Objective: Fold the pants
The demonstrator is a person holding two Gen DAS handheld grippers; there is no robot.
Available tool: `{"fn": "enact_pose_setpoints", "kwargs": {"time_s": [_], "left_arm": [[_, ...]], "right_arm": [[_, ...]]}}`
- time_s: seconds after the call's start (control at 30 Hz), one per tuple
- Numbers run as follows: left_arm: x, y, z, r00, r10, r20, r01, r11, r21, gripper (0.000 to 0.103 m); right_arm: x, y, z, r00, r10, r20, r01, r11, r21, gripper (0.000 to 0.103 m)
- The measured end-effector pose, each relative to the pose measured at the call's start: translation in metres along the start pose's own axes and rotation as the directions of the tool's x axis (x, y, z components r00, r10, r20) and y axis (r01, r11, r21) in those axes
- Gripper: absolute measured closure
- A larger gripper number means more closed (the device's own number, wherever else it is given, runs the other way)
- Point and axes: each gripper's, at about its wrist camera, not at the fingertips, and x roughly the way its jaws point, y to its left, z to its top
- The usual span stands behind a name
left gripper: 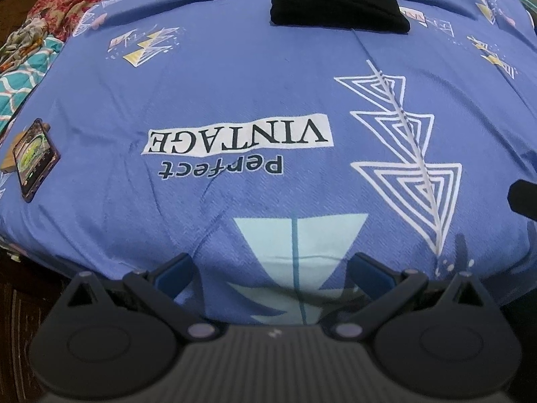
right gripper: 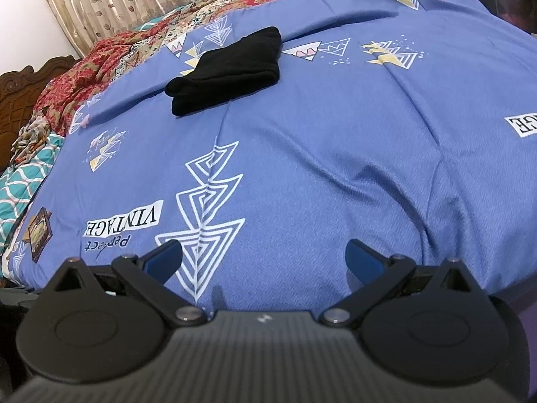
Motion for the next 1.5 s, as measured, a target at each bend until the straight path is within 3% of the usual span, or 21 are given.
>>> {"fn": "enact_pose_setpoints", "kwargs": {"time_s": [0.23,0.33,0.57,0.83,1.13,1.5], "left_arm": [[0.021,0.008,-0.005,0.991,-0.056,-0.123,0.049,0.997,-0.058,0.000],[0.023,0.010,-0.006,0.989,-0.062,-0.131,0.054,0.996,-0.065,0.000],[0.011,0.008,-0.003,0.995,-0.061,-0.079,0.058,0.997,-0.043,0.000],[-0.016,0.010,-0.007,0.990,-0.140,-0.010,0.139,0.990,-0.018,0.000],[-0.031,0.003,-0.005,0.990,-0.119,0.082,0.118,0.993,0.017,0.000],[-0.025,0.005,-0.007,0.993,-0.109,0.054,0.109,0.994,0.005,0.000]], "right_arm": [[0.000,0.000,0.000,1.000,0.000,-0.004,0.000,1.000,-0.001,0.000],[0.001,-0.001,0.001,1.000,-0.001,-0.005,0.001,1.000,-0.002,0.000],[-0.002,0.002,0.001,1.000,-0.001,0.010,0.001,1.000,-0.011,0.000],[-0.010,0.005,0.005,0.999,0.000,0.046,0.002,1.000,-0.029,0.000],[-0.008,0.005,0.005,0.999,-0.005,0.043,0.006,1.000,-0.018,0.000],[-0.006,0.006,0.001,1.000,-0.006,0.023,0.006,1.000,-0.002,0.000]]}}
